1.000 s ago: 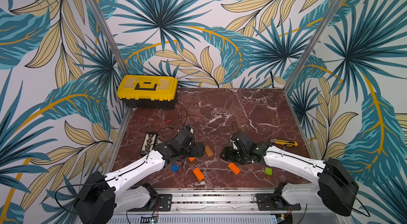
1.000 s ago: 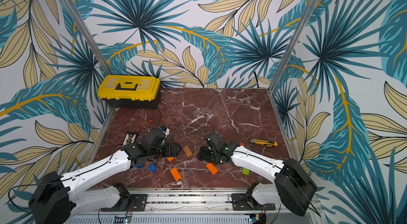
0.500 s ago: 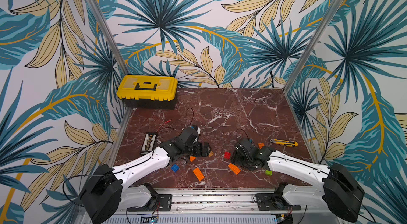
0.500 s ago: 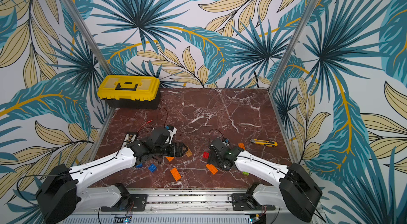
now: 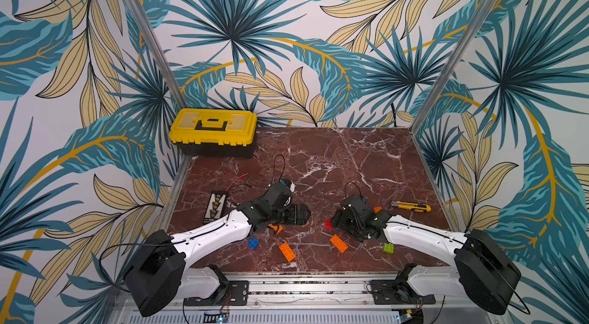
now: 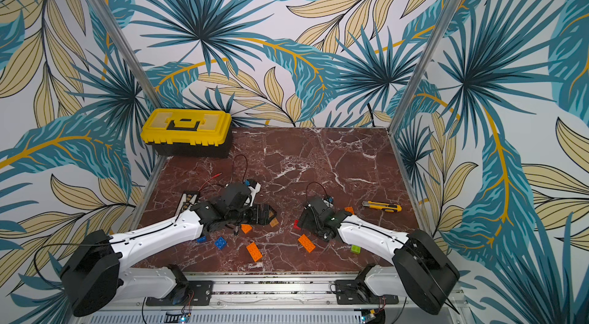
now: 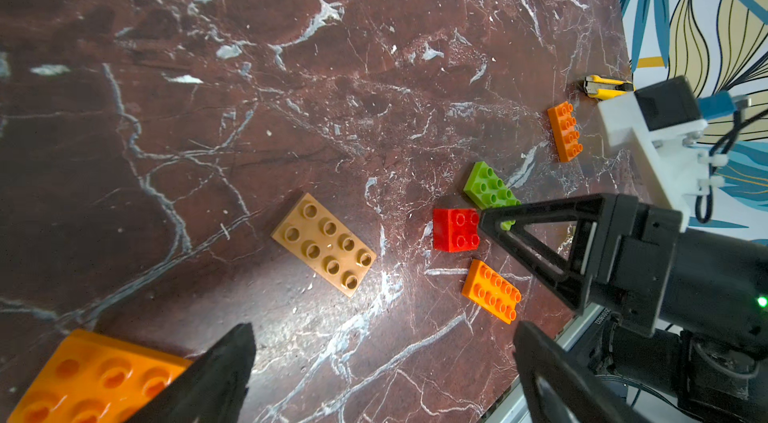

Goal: Assemble the number 5 with lego
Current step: Move the lego brick at the center of the board.

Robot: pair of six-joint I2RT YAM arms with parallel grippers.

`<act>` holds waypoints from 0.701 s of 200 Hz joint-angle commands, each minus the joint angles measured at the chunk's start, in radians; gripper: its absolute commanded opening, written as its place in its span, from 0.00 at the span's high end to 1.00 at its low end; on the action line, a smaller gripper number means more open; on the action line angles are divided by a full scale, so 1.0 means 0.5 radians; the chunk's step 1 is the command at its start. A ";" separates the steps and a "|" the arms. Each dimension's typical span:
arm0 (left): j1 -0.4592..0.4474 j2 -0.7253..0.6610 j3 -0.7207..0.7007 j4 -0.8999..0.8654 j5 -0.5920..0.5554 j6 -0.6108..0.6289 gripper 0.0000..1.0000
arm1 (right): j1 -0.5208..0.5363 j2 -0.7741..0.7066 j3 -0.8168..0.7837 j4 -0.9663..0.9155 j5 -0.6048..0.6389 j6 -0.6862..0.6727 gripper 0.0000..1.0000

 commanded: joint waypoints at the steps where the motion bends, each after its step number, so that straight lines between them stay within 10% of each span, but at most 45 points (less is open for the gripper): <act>1: -0.009 0.031 0.132 0.050 -0.021 0.001 0.00 | -0.075 0.142 -0.006 0.022 0.010 -0.047 0.13; 140: -0.014 0.005 0.124 0.054 -0.275 -0.064 0.00 | -0.054 0.482 0.480 -0.582 0.199 -0.523 0.08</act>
